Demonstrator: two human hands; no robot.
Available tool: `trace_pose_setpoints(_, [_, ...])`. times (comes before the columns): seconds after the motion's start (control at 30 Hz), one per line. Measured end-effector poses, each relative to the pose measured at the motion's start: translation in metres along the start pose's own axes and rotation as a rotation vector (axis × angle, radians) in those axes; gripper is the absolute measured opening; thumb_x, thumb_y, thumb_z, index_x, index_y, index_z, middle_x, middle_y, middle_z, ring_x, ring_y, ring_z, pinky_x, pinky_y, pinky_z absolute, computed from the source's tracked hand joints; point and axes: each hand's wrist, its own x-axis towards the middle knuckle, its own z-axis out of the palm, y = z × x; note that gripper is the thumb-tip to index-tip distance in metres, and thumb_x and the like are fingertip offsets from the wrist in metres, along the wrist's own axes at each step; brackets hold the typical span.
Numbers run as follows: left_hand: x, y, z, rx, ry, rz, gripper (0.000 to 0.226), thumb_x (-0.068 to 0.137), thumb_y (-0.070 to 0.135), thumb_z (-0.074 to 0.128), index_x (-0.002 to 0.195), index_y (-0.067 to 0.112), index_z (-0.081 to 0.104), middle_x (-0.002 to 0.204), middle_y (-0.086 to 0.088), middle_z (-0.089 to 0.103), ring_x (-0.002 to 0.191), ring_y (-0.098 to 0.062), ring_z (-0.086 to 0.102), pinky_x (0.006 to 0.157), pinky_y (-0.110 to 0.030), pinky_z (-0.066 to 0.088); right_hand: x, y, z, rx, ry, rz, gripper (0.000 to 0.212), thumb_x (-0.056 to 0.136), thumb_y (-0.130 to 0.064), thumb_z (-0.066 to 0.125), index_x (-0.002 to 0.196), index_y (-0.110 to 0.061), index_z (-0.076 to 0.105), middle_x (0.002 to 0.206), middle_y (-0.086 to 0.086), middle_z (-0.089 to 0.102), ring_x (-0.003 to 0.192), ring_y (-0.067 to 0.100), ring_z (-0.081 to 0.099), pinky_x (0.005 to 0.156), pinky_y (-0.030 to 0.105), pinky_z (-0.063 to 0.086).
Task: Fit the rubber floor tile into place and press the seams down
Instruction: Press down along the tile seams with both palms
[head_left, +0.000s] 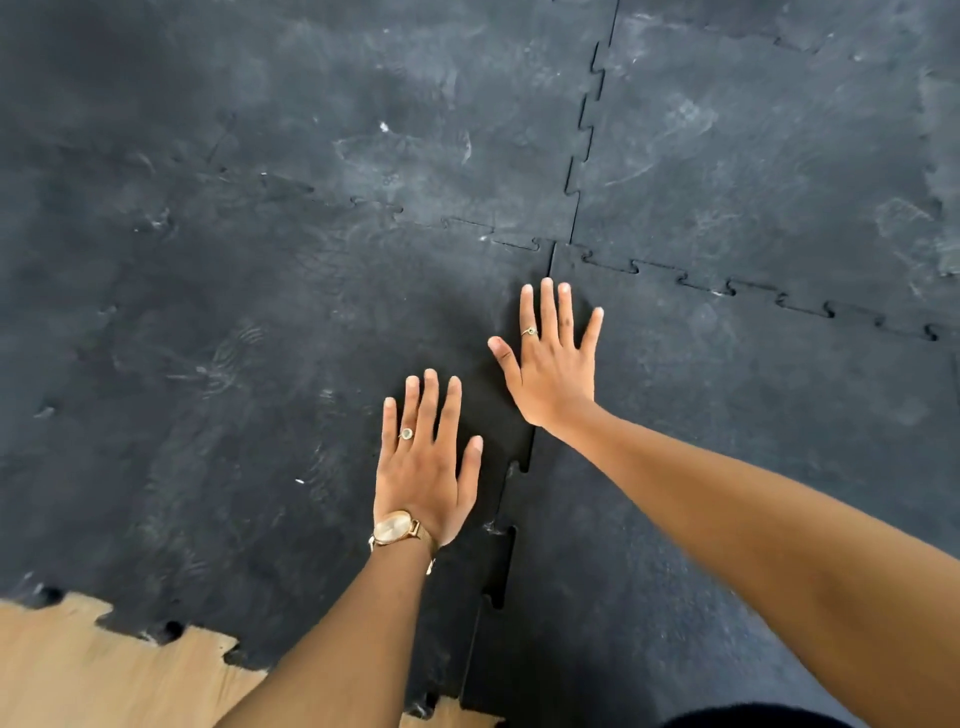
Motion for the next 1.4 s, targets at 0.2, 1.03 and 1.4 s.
trace_pose_setpoints(0.2, [0.0,-0.001,0.0,-0.011,-0.039,0.007,0.061,0.099,0.044,0.018,0.155,0.02,0.017,0.162,-0.006,0.015,0.15,-0.023,0.003,0.122,-0.042,0.002,-0.006,-0.012,-0.059,0.812,0.08,0.202,0.08,0.099,-0.058,0.015,0.153,-0.003,-0.007,0.163,0.016,-0.007,0.15,0.029,-0.008,0.12,0.043,-0.004])
trace_pose_setpoints(1.03, [0.009,-0.042,-0.027,-0.295,-0.054,0.168,0.051,0.101,0.042,0.029,0.139,0.017,0.052,0.15,0.0,0.044,0.144,-0.011,0.027,0.117,-0.029,0.023,-0.097,-0.03,0.002,0.516,0.231,0.456,0.077,0.095,-0.061,-0.001,0.154,-0.011,-0.009,0.163,0.009,-0.012,0.146,0.025,-0.024,0.115,0.056,-0.017])
trace_pose_setpoints(1.4, [0.002,-0.047,-0.016,-0.02,-0.08,0.322,0.053,0.101,0.03,0.025,0.15,0.009,0.031,0.159,-0.012,0.025,0.149,-0.031,0.014,0.121,-0.049,0.014,-0.091,-0.057,0.032,0.191,0.169,0.28,0.068,0.097,-0.054,-0.009,0.153,-0.015,-0.009,0.164,0.01,-0.003,0.15,0.03,-0.011,0.117,0.061,-0.006])
